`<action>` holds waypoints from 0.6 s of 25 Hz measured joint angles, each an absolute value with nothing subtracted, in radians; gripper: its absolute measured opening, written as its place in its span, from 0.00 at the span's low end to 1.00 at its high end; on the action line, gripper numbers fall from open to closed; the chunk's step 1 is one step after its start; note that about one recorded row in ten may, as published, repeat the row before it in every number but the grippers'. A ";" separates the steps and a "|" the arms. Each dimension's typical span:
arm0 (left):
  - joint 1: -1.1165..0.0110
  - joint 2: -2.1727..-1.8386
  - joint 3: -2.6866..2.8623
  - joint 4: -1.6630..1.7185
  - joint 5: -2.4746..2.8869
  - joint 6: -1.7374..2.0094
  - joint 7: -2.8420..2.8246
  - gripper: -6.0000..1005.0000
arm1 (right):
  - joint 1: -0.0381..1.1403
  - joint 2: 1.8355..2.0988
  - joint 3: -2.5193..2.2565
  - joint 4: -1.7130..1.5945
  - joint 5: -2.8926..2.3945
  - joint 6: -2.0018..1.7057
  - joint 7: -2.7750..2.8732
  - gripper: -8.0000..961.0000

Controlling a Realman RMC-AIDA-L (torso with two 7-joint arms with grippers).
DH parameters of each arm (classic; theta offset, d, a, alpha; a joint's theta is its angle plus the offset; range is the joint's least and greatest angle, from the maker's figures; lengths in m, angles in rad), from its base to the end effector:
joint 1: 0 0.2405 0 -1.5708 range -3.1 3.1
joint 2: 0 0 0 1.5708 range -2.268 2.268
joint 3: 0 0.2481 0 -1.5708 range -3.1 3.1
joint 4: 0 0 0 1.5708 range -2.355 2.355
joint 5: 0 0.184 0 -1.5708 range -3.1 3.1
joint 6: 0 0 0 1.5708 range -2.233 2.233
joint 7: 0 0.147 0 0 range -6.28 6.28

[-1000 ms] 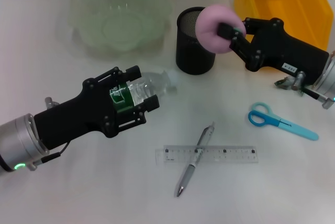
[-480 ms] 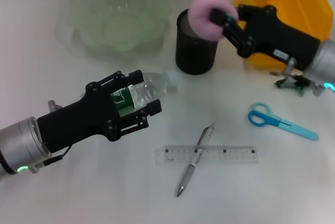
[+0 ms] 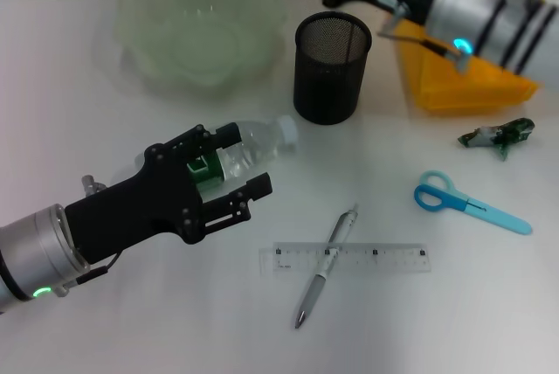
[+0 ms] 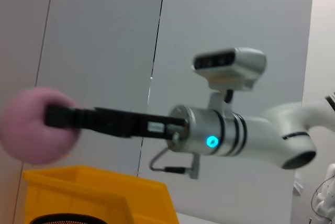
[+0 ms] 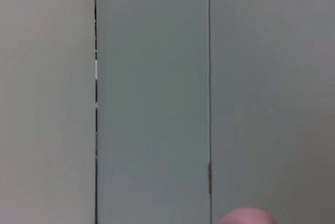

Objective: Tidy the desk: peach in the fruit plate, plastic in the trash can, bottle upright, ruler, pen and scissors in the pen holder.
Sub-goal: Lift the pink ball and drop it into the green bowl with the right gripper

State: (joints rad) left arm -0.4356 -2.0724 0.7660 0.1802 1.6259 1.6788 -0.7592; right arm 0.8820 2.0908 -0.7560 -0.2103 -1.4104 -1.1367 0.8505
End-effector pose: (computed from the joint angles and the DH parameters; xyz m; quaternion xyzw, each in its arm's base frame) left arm -0.2419 0.2456 -0.0337 -0.8851 -0.1354 -0.4105 0.1726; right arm 0.1429 0.4021 -0.0328 -0.8811 0.1118 0.3527 0.2946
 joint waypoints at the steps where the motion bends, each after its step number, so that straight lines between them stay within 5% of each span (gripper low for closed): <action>1: -0.436 -2.072 0.765 0.180 1.626 1.679 -0.759 0.77 | 0.903 2.091 -0.756 -0.208 -1.409 -1.116 0.851 0.14; 15: -0.443 -2.072 0.763 0.181 1.626 1.679 -0.759 0.77 | 1.123 2.093 -0.752 -0.133 -1.405 -0.854 0.861 0.16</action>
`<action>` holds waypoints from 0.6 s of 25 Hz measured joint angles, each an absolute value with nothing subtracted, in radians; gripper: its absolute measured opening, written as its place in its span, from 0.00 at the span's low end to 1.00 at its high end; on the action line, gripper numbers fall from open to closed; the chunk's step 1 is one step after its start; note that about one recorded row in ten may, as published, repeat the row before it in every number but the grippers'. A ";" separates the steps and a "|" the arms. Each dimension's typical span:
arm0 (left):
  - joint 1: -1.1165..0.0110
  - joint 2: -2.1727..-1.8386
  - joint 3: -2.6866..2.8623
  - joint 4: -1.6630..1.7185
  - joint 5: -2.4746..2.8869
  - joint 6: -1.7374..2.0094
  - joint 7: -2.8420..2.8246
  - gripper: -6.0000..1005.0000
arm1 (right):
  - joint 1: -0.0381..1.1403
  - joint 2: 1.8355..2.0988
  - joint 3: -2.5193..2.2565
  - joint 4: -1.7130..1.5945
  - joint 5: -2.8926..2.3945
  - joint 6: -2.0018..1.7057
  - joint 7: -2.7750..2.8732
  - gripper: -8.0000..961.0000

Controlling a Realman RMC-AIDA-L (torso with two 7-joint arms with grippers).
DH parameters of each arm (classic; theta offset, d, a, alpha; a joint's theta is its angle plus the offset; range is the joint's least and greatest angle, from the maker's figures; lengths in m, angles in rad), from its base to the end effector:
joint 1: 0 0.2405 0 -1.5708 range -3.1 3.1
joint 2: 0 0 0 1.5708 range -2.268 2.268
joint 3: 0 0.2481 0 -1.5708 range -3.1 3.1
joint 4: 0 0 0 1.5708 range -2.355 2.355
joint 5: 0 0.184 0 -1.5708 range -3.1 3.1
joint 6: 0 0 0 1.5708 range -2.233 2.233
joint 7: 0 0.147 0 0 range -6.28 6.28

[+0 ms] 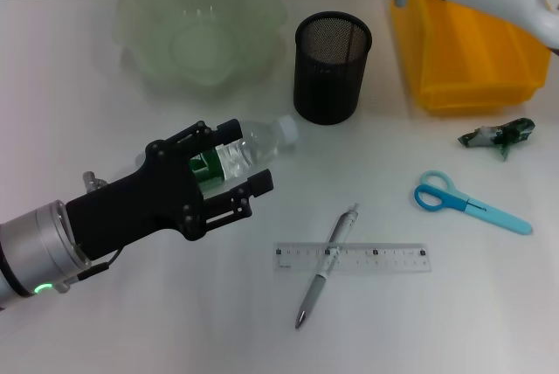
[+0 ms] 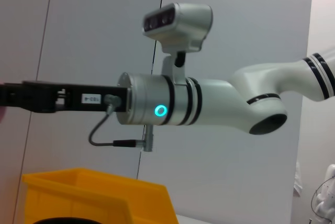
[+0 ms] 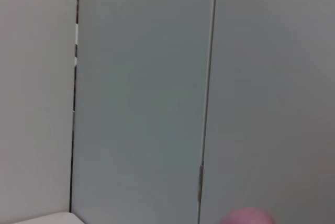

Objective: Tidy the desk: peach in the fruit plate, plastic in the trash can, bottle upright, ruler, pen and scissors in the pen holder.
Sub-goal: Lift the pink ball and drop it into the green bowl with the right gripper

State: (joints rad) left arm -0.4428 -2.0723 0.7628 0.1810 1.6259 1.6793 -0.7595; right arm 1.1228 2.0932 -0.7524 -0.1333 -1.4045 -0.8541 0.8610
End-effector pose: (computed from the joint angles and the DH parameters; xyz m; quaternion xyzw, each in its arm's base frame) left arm -0.2401 0.2477 -0.0332 -0.8850 -0.1322 -0.4118 0.1724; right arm 0.0831 0.4447 -0.0505 -0.8946 0.1066 0.2938 0.3193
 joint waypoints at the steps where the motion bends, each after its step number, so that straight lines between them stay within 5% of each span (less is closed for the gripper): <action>1: -0.443 -2.072 0.764 0.181 1.626 1.679 -0.759 0.77 | 1.134 2.093 -0.752 -0.126 -1.402 -0.836 0.865 0.16; 15: -0.440 -2.074 0.762 0.181 1.626 1.681 -0.761 0.77 | 1.150 2.092 -0.756 -0.113 -1.397 -0.814 0.872 0.18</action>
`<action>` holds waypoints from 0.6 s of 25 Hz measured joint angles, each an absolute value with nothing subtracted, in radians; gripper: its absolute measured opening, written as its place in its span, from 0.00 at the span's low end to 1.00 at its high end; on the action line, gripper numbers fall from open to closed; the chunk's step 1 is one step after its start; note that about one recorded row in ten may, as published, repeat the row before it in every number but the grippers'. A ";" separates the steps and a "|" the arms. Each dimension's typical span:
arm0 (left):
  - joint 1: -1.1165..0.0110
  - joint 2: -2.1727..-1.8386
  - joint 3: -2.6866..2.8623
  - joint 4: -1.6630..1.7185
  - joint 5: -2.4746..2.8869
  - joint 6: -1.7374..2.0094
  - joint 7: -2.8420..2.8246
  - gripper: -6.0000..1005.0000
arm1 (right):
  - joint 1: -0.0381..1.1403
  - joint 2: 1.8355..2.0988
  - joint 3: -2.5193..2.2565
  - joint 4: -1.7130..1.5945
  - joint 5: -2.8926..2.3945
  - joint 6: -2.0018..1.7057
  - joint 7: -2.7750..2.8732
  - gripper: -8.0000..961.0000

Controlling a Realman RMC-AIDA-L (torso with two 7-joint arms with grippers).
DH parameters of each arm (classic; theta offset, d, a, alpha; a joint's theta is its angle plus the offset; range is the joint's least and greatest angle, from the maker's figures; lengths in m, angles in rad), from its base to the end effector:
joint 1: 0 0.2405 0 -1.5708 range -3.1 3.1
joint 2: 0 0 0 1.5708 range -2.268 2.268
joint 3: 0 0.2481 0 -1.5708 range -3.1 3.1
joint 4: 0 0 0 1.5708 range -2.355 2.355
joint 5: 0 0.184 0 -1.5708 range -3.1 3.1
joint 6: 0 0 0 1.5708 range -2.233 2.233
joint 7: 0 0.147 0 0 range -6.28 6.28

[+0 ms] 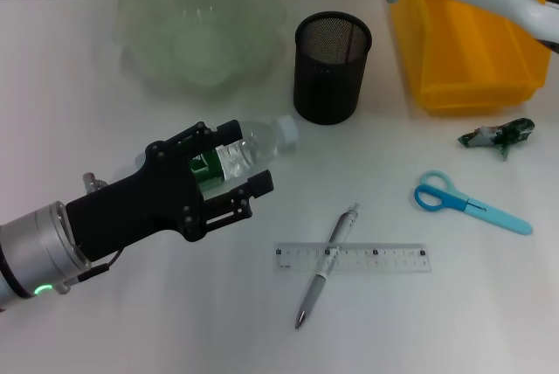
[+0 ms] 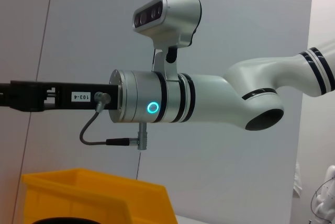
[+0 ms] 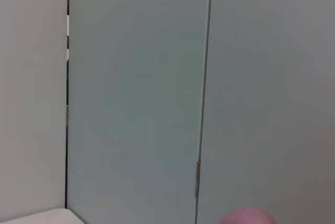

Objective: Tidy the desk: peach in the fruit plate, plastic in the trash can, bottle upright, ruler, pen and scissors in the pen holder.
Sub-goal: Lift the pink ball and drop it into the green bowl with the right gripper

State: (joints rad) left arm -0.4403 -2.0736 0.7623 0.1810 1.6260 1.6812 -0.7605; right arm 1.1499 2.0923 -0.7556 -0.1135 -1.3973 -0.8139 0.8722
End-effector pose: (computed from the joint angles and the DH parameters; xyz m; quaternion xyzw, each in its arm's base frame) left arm -0.2402 0.2468 -0.0335 -0.8843 -0.1336 -0.4129 0.1721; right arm 0.0787 0.4481 -0.0537 -0.8954 0.1166 0.2851 0.3214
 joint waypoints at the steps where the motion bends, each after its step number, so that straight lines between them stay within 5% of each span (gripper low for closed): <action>1: -0.441 -2.074 0.762 0.181 1.626 1.681 -0.761 0.77 | 1.149 2.092 -0.755 -0.114 -1.397 -0.814 0.872 0.18; 15: -0.442 -2.074 0.762 0.181 1.626 1.680 -0.761 0.77 | 1.150 2.092 -0.755 -0.116 -1.397 -0.818 0.876 0.19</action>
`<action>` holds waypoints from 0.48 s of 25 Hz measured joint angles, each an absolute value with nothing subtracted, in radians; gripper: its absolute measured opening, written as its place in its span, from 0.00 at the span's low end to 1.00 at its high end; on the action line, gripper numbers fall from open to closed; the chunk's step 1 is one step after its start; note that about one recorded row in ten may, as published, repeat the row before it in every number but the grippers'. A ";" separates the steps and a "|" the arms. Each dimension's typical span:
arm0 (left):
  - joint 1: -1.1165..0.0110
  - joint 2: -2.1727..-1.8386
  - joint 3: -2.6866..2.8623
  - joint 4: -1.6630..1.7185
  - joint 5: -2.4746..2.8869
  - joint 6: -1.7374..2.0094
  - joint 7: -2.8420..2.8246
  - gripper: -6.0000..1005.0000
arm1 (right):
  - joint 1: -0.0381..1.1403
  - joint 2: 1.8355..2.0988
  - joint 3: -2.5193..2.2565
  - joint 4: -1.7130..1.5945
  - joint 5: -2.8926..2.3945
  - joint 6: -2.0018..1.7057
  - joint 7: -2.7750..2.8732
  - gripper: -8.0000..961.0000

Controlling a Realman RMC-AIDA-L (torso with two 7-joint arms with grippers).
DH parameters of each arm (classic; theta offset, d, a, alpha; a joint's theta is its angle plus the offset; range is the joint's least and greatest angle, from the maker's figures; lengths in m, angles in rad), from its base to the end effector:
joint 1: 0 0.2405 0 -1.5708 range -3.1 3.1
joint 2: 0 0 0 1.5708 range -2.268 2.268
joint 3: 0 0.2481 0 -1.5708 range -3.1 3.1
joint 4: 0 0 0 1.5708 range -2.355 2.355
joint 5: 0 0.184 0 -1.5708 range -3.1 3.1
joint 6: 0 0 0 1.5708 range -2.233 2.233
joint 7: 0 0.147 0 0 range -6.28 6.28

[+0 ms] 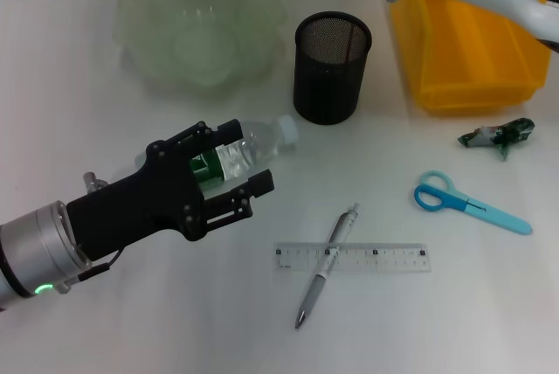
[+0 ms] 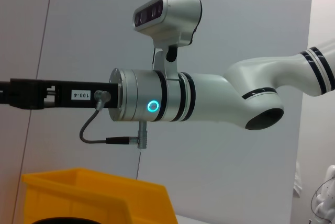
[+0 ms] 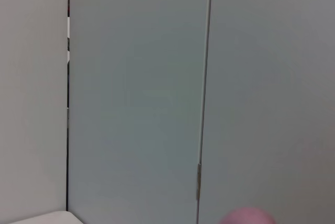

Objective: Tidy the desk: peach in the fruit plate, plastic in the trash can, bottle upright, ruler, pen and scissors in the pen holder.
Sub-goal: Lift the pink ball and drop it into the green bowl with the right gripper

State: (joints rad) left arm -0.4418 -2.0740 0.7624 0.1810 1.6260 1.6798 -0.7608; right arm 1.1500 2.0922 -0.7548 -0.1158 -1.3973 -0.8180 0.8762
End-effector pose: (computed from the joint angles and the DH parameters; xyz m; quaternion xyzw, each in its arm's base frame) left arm -0.2399 0.2472 -0.0337 -0.8845 -0.1334 -0.4127 0.1719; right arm 0.0778 0.4482 -0.0532 -0.8949 0.1168 0.2877 0.3204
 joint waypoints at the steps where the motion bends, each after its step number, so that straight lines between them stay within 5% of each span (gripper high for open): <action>1: -0.442 -2.074 0.762 0.181 1.626 1.679 -0.761 0.77 | 1.151 2.092 -0.755 -0.116 -1.397 -0.818 0.879 0.19; 12: -0.443 -2.074 0.762 0.181 1.626 1.676 -0.761 0.77 | 1.161 2.092 -0.830 -0.113 -1.403 -0.782 0.937 0.20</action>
